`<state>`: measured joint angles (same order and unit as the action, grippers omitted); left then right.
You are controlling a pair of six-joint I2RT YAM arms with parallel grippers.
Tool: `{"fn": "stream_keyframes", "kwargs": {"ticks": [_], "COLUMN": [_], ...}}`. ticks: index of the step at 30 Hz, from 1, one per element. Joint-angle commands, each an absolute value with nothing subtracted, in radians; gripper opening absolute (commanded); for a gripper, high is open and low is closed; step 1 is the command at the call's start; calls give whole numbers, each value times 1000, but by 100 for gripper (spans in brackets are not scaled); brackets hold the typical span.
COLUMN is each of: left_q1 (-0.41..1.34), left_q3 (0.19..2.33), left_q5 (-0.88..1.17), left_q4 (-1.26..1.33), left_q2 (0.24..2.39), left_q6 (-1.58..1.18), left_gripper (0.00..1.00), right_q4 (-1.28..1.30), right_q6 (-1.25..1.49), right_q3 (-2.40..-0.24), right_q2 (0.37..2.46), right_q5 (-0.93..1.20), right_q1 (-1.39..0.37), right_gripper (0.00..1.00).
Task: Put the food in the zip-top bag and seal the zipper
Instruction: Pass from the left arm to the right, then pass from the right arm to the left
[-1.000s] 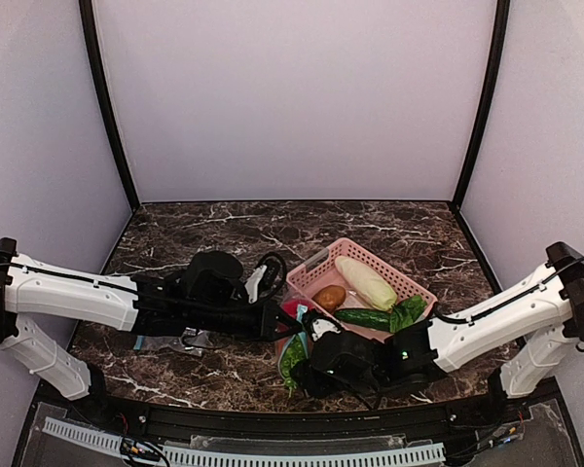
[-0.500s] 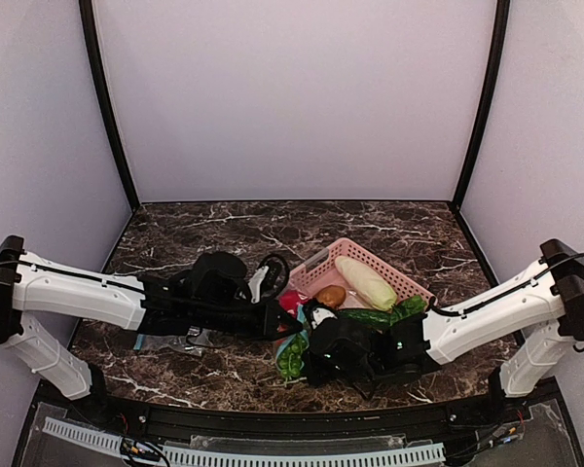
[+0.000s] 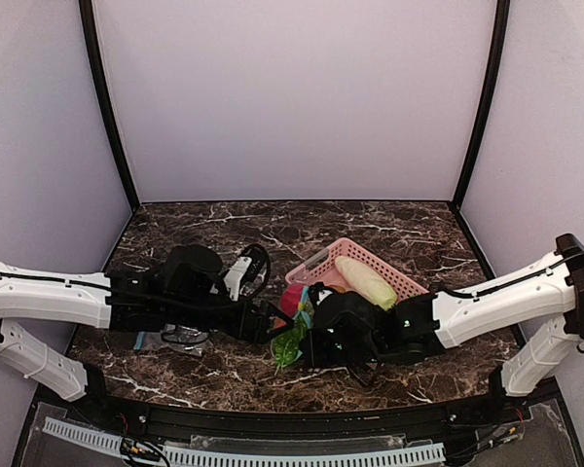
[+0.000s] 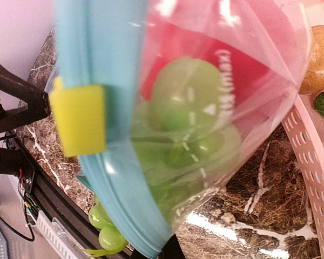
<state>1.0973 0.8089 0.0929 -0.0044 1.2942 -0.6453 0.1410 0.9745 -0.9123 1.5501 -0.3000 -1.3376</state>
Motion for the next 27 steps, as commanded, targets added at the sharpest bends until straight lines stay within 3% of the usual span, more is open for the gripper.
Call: {"fn": "stream_keyframes", "kwargs": {"ticks": [1,4,7,15,27], "left_q1": [1107,1114,1115,1114,1114], "left_q3": [705,647,613,579,601], "left_q5": [73,69,55,40,63], "left_q4": [-80,-79,-56,65,159], "left_q2": [1214,1194,1171,1186,1267], "left_q6": [-644,-700,-732,-782,-811], "left_gripper": [89,86,70,47,44], "right_q4": [204,223,227,226,209], "right_q6": [1035,1038,1038,1043,1036], "right_q3": [-969,-987,-994,-995,-996], "right_q2": [1496,1486,1478,1478,1480], "right_q5": [-230,-207,-187,-152,-136], "right_q1": [-1315,-1309,-1306,-1306,-1307], "right_gripper": [0,0,0,0,0]}}
